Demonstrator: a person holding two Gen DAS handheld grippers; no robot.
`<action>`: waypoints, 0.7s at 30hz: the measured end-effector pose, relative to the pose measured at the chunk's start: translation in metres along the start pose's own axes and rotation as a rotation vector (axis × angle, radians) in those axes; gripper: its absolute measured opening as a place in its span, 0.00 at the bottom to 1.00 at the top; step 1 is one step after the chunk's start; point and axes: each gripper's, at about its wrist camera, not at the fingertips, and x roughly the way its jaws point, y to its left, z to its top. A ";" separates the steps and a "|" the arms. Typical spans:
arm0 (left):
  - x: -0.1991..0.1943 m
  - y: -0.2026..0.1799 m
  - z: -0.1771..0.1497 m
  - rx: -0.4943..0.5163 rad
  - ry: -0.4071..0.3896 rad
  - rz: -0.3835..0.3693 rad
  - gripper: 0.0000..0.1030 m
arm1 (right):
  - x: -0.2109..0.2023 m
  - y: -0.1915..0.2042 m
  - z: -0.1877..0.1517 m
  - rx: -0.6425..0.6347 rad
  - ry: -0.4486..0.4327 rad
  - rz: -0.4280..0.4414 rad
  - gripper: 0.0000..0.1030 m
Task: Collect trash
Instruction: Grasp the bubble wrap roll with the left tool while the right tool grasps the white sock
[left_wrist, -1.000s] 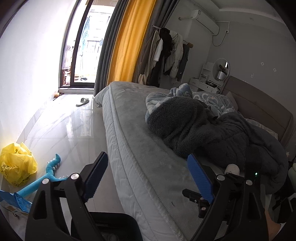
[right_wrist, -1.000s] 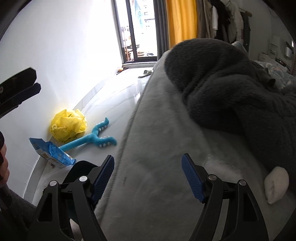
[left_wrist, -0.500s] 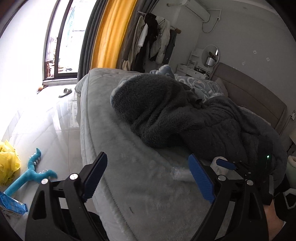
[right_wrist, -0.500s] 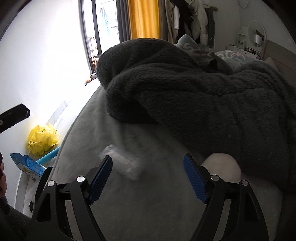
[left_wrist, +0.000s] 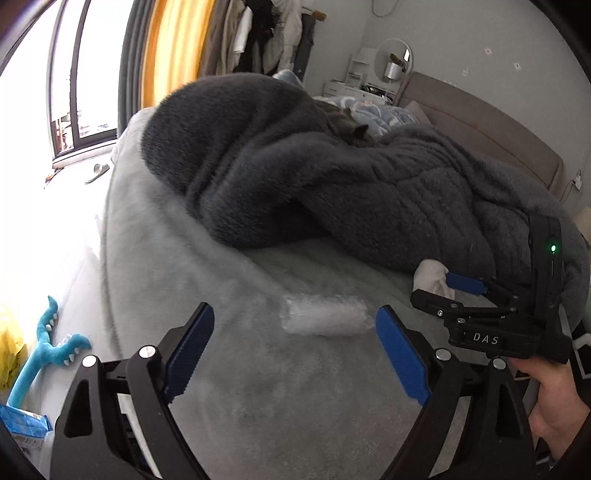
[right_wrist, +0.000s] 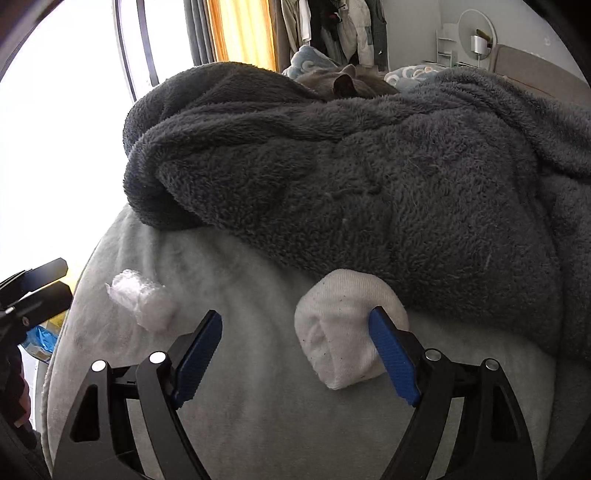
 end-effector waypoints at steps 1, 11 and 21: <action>0.004 -0.004 -0.001 0.010 0.013 -0.006 0.88 | 0.000 -0.001 -0.001 -0.009 0.002 -0.004 0.80; 0.041 -0.019 -0.007 0.019 0.089 0.010 0.88 | -0.002 -0.028 -0.007 0.010 0.027 -0.033 0.49; 0.057 -0.020 -0.013 -0.012 0.129 0.041 0.76 | -0.023 -0.048 -0.009 0.044 0.001 0.001 0.31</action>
